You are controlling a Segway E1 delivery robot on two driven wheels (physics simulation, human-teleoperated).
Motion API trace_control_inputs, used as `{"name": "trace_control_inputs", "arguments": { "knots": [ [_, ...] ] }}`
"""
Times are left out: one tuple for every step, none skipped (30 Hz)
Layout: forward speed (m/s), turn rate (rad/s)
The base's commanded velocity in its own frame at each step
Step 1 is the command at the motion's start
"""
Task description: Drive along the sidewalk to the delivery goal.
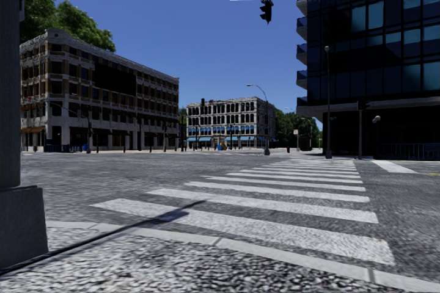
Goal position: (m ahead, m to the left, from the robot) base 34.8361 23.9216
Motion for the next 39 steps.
{"name": "trace_control_inputs", "arguments": {
  "knots": [
    [1.87,-0.63],
    [1.87,-0.63],
    [1.87,-0.63],
    [1.87,-0.63],
    [1.87,-0.63],
    [1.87,-0.63],
    [1.87,-0.63],
    [1.87,-0.63],
    [1.87,-0.63],
    [1.87,-0.63],
    [1.87,-0.63],
    [1.87,-0.60],
    [1.87,-0.59],
    [1.87,-0.59],
    [1.87,-0.57],
    [1.87,-0.55],
    [1.87,-0.51],
    [1.82,-0.49],
    [1.75,-0.46],
    [1.67,-0.43],
    [1.67,-0.43],
    [1.60,-0.39],
    [1.57,-0.24],
    [1.54,-0.05],
    [1.51,0.00],
    [1.51,0.00],
    [1.47,0.00],
    [1.43,0.00],
    [1.40,0.00],
    [1.36,0.00],
    [1.36,0.00],
    [1.33,0.00],
    [1.32,0.00],
    [1.32,0.00],
    [1.32,0.00],
    [1.32,0.00],
    [1.32,0.00],
    [1.32,0.00],
    [1.32,0.00]
  ]
}}
